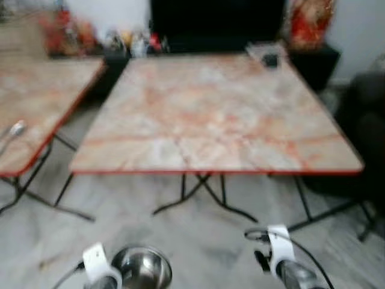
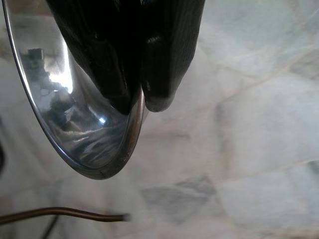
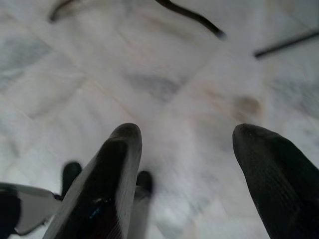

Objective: Setting the table

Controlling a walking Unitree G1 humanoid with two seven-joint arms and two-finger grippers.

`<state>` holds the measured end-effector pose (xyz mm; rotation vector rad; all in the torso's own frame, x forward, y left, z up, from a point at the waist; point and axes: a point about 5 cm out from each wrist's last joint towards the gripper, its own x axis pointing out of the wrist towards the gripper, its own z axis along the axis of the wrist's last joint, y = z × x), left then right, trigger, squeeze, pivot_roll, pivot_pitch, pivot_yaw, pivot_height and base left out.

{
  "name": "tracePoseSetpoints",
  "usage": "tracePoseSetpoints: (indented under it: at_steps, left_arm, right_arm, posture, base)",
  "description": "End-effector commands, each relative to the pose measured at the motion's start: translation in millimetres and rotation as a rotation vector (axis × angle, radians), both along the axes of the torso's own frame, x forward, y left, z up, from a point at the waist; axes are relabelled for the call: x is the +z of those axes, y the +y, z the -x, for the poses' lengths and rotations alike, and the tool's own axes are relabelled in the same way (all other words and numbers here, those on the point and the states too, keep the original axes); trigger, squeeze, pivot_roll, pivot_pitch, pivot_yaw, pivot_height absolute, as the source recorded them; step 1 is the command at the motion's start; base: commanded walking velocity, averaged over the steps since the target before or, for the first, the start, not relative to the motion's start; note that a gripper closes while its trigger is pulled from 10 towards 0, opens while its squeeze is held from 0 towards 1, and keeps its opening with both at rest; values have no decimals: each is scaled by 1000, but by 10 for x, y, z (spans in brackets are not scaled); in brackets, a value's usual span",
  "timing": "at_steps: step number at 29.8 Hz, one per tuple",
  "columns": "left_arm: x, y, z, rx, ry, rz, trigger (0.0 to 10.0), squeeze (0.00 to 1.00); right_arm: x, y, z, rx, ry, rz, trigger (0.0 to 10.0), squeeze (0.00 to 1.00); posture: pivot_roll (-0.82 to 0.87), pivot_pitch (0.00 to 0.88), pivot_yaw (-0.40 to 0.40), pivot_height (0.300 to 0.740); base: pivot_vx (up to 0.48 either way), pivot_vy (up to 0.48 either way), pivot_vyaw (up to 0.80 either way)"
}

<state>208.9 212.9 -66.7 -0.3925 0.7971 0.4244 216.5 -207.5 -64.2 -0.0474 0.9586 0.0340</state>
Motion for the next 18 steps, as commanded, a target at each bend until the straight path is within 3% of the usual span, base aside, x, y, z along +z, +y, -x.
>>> tracePoseSetpoints:
  at_steps: [1,8,18]
  left_arm:
    - [-4,-35,-6,-18,2,1,10000,0]
    - [-4,-28,-4,-15,4,-4,10000,0]
    - [10,-28,-25,-24,-8,-9,10000,0]
  right_arm:
    - [19,-43,-18,-1,-4,12,10000,0]
    - [24,-39,-25,1,-11,6,10000,0]
    - [30,-39,-34,21,-10,11,10000,0]
  posture:
    - [-43,1,38,740]
    - [-43,1,36,740]
    - [-41,0,34,740]
  base:
    - [0,-345,0]
    - [0,-328,0]
    - [0,0,0]
